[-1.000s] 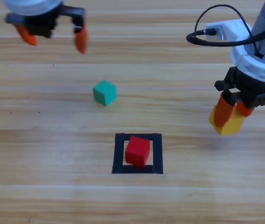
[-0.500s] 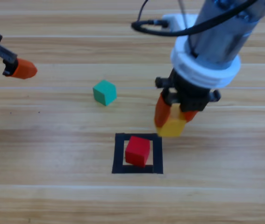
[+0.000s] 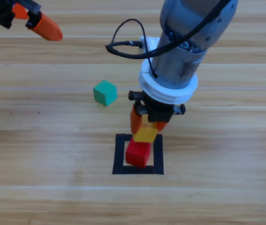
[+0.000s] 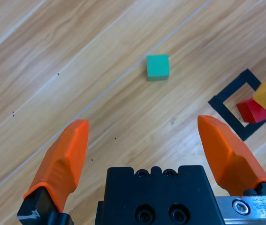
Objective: Stack the blocks in the rectangular block: red at the bottom, yellow in the middle, green on top
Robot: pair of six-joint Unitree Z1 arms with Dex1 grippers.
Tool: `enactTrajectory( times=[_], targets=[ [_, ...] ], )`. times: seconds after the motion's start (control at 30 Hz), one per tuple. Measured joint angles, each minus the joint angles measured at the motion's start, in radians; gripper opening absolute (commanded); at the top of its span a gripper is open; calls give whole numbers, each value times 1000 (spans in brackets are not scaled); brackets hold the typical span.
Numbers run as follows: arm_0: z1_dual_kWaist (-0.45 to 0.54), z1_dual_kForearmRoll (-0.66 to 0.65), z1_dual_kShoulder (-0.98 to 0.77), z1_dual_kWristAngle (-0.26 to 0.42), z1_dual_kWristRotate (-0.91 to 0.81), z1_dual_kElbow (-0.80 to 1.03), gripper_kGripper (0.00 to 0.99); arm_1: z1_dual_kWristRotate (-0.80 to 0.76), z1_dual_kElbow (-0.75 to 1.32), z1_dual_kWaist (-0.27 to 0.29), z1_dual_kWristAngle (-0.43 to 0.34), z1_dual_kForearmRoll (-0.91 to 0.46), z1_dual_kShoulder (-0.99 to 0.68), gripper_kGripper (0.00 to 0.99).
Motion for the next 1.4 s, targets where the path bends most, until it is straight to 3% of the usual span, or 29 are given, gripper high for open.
enactTrajectory(
  times=[0.43,0.63,0.83,1.03,1.4],
  targets=[
    [30,57,23,-45,26,-20,990,19,-58,66,-95,5,21,0],
    [60,76,23,-45,44,-21,990,97,-56,71,-96,19,21,0],
    [65,181,62,-50,50,-118,990,175,-43,71,-77,19,21,0],
    [81,227,157,-100,53,-174,990,216,-41,72,-47,19,21,0],
    [95,227,204,-187,53,-174,990,230,-41,72,-66,19,21,0]
  ],
)
